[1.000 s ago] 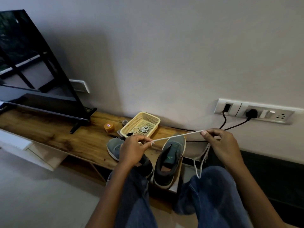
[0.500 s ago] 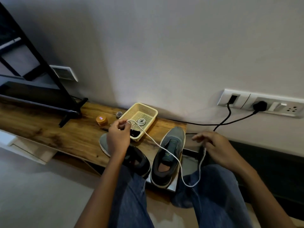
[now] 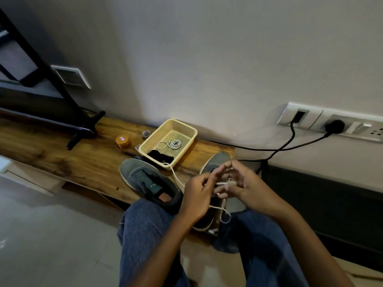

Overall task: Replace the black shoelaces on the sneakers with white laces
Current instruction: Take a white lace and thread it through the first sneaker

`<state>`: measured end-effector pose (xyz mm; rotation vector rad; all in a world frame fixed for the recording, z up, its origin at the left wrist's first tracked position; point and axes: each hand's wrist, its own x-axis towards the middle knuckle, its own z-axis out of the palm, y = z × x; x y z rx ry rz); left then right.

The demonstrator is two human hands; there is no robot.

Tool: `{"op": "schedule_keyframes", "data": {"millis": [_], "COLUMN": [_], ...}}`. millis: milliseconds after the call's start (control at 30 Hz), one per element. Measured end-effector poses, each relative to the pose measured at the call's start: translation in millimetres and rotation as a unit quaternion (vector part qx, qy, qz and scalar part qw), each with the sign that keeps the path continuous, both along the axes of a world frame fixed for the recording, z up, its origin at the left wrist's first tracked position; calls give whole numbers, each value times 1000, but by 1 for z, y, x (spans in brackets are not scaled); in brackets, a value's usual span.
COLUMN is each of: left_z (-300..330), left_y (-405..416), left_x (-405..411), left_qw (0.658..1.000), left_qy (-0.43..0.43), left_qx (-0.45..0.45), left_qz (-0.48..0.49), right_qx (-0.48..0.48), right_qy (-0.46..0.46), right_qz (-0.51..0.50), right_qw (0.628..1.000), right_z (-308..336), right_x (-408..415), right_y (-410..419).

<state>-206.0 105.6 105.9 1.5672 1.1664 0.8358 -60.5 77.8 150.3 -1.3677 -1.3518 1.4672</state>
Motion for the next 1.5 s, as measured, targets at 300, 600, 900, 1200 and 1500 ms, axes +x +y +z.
{"op": "schedule_keyframes", "data": {"millis": [300, 600, 900, 1200, 1500], "left_z": [-10, -8, -20, -72, -107], "left_y": [13, 8, 23, 89, 116], "left_x": [-11, -8, -1, 16, 24], "left_qw": [986, 995, 999, 994, 983], "left_qy": [51, 84, 19, 100, 176], "left_qx": [45, -12, 10, 24, 44], "left_qz": [153, 44, -46, 29, -20], "right_qx": [-9, -7, -9, -50, -105], "right_qy": [-4, 4, -5, -133, -169], "right_qz": [-216, -268, -300, -343, -306], "right_qw": [976, 963, 954, 928, 931], "right_z": [-20, -30, -46, -114, -154], "right_x": [0, -4, -4, 14, 18], "right_y": [-4, -3, 6, 56, 84]}}
